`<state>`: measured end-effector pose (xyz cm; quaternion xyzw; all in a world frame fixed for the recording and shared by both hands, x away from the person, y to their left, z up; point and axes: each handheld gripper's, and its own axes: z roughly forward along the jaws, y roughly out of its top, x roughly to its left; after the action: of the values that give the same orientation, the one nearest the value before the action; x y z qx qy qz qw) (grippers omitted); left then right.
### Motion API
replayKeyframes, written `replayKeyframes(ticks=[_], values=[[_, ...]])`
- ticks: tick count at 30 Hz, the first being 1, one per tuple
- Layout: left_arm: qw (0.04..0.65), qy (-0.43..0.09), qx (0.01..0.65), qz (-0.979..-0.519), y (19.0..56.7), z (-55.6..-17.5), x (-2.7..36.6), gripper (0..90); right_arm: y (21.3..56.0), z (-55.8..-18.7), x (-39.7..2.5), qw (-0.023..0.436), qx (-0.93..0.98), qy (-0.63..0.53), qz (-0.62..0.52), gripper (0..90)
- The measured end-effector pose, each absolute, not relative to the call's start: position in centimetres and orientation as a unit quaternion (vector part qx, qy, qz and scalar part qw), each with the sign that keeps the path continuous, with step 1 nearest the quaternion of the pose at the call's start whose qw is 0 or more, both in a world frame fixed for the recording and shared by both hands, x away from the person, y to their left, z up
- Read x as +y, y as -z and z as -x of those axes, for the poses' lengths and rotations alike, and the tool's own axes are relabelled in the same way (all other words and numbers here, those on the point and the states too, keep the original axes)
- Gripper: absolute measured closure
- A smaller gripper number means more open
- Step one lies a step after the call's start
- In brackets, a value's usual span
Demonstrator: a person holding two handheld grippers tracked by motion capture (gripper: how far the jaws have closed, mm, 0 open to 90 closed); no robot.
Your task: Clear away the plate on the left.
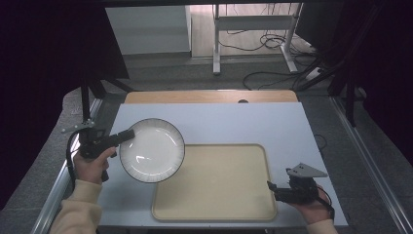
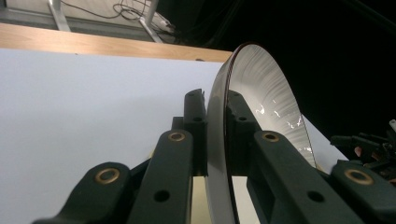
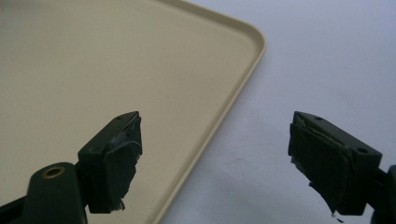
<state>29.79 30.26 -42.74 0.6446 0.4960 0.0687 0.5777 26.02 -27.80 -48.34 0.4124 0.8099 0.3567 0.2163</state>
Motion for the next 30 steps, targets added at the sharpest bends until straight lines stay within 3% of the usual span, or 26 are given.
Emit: replayKeyframes(ticks=[30], values=[[0.556,-0.039,0.474,-0.682,43.8,-31.2,24.6,82.2,48.5,-26.2,-27.8,0.215,0.811,-0.357,-0.411,18.0]])
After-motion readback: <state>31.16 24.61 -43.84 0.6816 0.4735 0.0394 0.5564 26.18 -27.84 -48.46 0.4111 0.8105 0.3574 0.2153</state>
